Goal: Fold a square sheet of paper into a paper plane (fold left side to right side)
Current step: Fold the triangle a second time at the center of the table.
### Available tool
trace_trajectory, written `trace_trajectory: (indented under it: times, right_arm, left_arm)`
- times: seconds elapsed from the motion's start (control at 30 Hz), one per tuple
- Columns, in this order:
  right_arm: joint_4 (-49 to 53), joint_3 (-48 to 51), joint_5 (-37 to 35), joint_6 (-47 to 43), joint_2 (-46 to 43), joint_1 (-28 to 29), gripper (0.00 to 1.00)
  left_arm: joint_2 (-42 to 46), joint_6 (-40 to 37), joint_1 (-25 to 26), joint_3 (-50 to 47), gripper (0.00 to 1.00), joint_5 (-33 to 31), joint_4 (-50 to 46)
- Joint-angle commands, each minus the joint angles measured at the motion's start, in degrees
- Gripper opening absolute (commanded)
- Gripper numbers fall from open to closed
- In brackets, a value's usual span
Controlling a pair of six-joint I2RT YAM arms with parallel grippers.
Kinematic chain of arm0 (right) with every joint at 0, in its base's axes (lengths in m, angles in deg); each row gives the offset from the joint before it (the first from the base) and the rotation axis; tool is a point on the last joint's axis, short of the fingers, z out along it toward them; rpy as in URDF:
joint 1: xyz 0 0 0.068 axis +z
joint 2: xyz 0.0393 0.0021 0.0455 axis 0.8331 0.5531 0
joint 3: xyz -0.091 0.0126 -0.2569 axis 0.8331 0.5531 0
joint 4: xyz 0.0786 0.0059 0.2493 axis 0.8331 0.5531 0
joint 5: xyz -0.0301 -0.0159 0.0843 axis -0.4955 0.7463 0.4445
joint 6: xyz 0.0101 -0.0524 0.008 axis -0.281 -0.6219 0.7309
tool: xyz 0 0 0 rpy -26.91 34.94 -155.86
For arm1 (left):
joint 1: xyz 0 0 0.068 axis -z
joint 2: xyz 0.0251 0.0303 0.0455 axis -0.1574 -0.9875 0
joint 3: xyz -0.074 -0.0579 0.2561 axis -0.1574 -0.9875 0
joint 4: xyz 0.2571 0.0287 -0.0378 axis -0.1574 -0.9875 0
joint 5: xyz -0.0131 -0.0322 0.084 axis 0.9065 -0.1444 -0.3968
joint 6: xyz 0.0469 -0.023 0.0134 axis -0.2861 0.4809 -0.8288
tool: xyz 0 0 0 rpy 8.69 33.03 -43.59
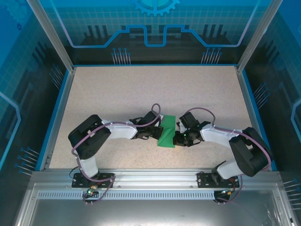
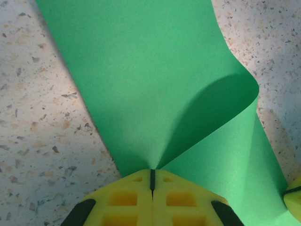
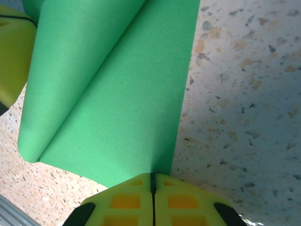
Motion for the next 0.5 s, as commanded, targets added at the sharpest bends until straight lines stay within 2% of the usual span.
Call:
trace_trajectory:
  times: [0.0, 0.3, 0.47]
  right_arm:
    - [1.6, 0.0, 0.3, -0.7, 0.2, 0.8, 0.07]
    - [2.2, -0.3, 1.2, -1.7, -2.4, -0.6, 0.07]
    - [-3.9, 1.7, 8.2, 0.9, -7.3, -4.9, 0.08]
  left_arm:
    - [-1.1, -1.1, -0.5, 1.3, 0.0, 0.2, -0.6]
    - [-1.5, -1.5, -0.6, 1.2, 0.0, 0.5, -1.1]
    - [-1.7, -1.6, -0.5, 1.2, 0.0, 1.1, -1.1]
